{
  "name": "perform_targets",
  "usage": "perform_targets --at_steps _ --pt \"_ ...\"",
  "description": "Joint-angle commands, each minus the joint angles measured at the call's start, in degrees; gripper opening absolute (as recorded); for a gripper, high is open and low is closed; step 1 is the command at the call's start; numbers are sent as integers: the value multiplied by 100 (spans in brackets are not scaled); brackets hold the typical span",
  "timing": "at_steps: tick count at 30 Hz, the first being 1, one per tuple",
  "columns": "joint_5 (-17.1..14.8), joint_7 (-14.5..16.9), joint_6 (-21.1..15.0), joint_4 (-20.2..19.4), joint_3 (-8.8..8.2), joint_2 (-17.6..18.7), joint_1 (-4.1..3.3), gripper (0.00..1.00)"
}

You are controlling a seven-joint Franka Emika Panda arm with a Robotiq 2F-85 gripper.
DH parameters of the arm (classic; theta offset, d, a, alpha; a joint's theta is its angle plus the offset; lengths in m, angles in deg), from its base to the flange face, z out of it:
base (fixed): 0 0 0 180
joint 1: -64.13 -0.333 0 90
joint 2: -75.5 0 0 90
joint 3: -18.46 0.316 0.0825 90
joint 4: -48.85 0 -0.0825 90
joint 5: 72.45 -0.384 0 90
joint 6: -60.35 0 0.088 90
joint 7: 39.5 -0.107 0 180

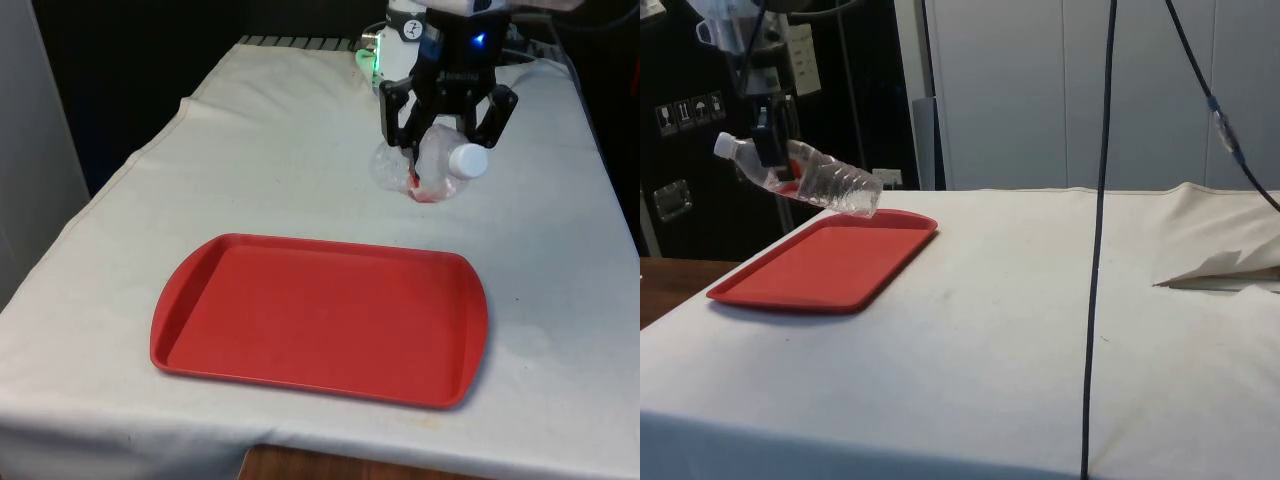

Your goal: Place the bottle upright on the tray.

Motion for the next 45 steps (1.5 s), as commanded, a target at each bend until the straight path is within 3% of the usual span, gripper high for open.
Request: perform_targets --at_steps 1,26,40,45 --pt "-17 -80 11 0 -11 11 0 34" --pt "-23 -1129 17 -6 -6 103 0 34" --pt "0 -1169 -11 -6 -34 92 0 34" --pt "29 -1238 -286 -109 -57 17 -6 34"
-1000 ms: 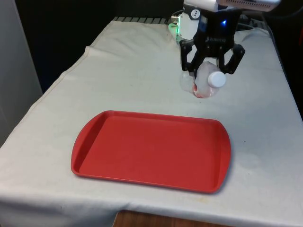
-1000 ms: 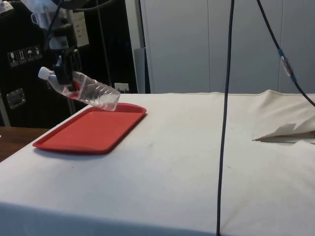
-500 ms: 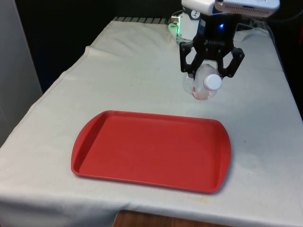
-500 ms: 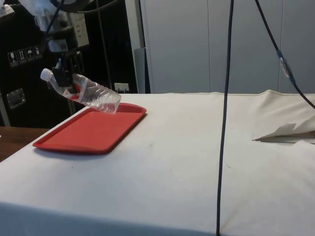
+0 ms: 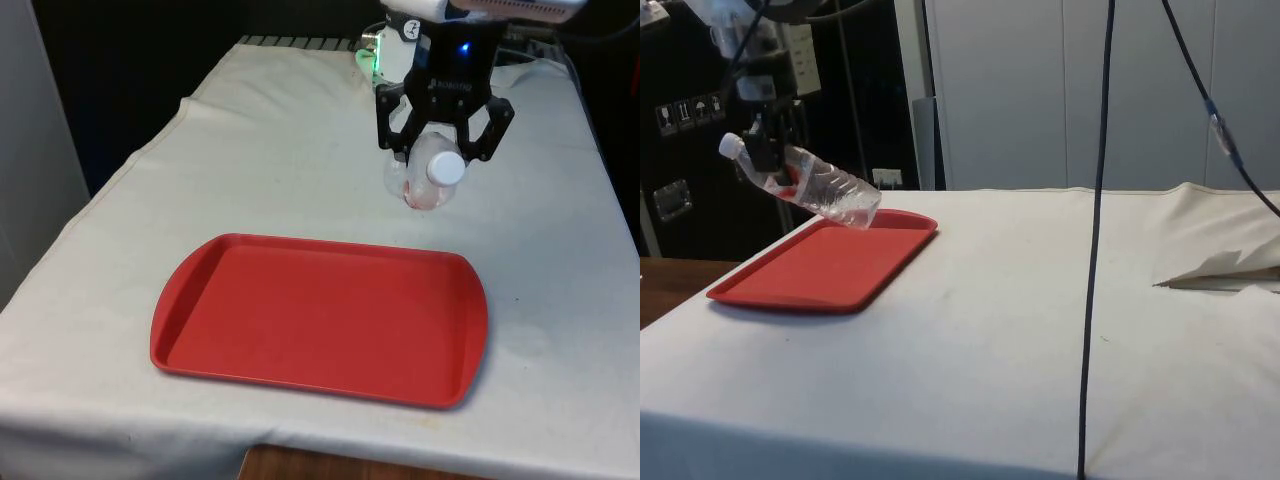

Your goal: Place the bottle upright on the tray.

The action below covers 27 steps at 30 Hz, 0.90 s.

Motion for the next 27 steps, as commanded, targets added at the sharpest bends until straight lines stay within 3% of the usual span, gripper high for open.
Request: perform_targets --at_steps 1,2,10,11,12,21,22,27 --pt "29 -52 -160 -63 -17 -34 -11 34" --pt "6 -11 -57 -17 -6 0 0 34" --pt "69 -235 -573 -132 -46 -23 -23 34" --pt "34 -172 -453 -92 -23 0 0 34" --pt "74 -258 -613 -138 -52 -23 -23 34" --pt "80 -401 -859 -166 -40 0 -17 34" --pt "132 -493 -1003 -201 -80 -11 -46 34" --pt "195 -636 -1215 -252 -92 -6 -52 34"
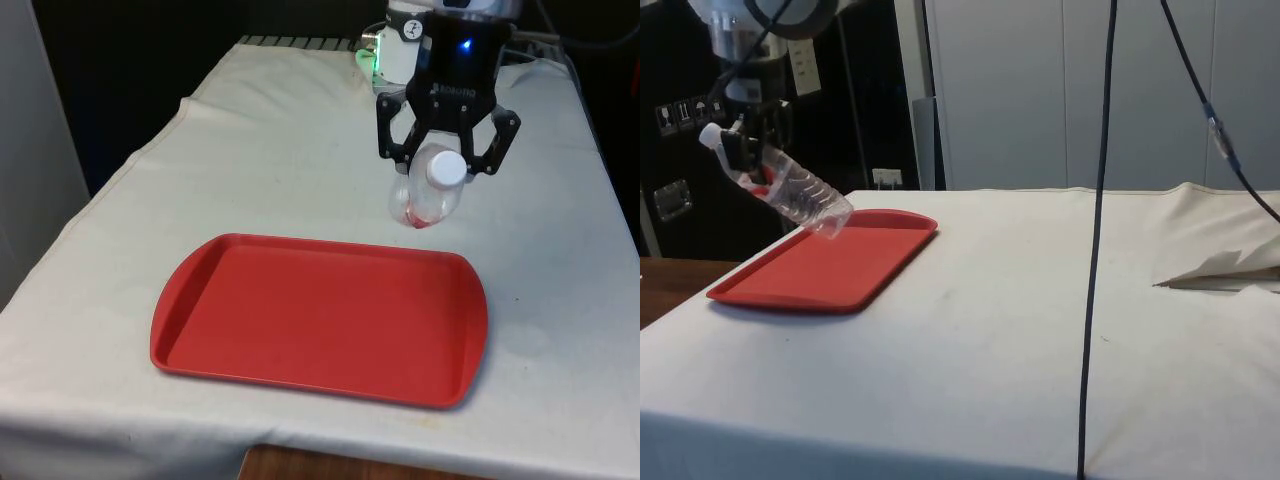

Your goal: Place the bottle upright on the tray.

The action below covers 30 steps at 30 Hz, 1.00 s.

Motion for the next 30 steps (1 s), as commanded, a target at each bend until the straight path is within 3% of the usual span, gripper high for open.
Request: perform_targets --at_steps 1,4,5,6,12,13,14,21,30 --pt "52 -86 -120 -29 -46 -6 -29 34" --pt "92 -166 -235 -46 -52 0 -34 34" --pt "52 -103 -138 -23 -11 0 -6 34" --pt "109 -195 -269 -52 -52 0 -34 34" --pt "252 -407 -510 -183 -63 -46 -34 34" --pt "195 -327 -407 -109 -17 0 -6 34" --pt "264 -424 -527 -206 -63 -57 -34 34" --pt "223 -435 -464 -309 -23 -115 -6 34" --pt "258 -556 -745 -837 -80 -435 -17 34"
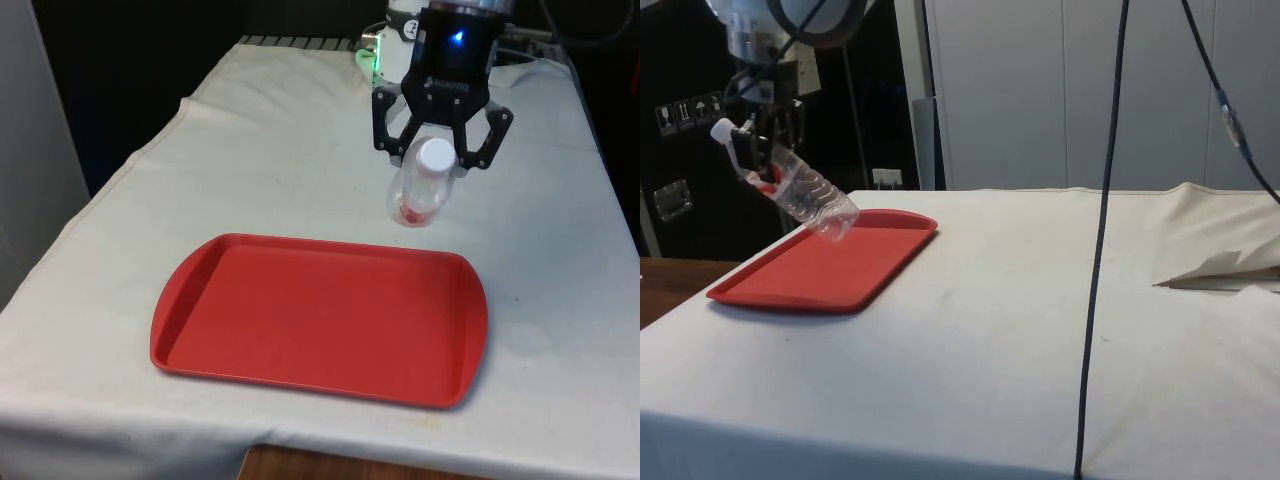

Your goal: Place the bottle upright on the tray.

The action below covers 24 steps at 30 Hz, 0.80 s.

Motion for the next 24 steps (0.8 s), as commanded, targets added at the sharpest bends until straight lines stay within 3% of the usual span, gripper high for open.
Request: perform_targets --at_steps 1,5,6,7,14,15,16,21,22,23,24 --pt "40 -74 -126 -92 -34 -52 -17 34" --pt "63 -138 -264 -206 -63 -103 -34 34" --pt "0 -57 -166 -172 -17 -86 0 34" --pt "74 -155 -292 -223 -69 -109 -40 34" --pt "338 -487 -636 -309 -120 -69 -52 34" --pt "246 -372 -516 -304 -46 -86 -6 34" --pt "430 -596 -710 -321 -132 -57 -52 34" --pt "693 -900 -917 -355 -172 -17 -63 34" --pt "693 -900 -917 -355 -172 -17 -63 34" --pt "602 -785 -819 -355 -86 -29 -6 34" --pt "739 -951 -945 -355 -178 -11 -63 34"
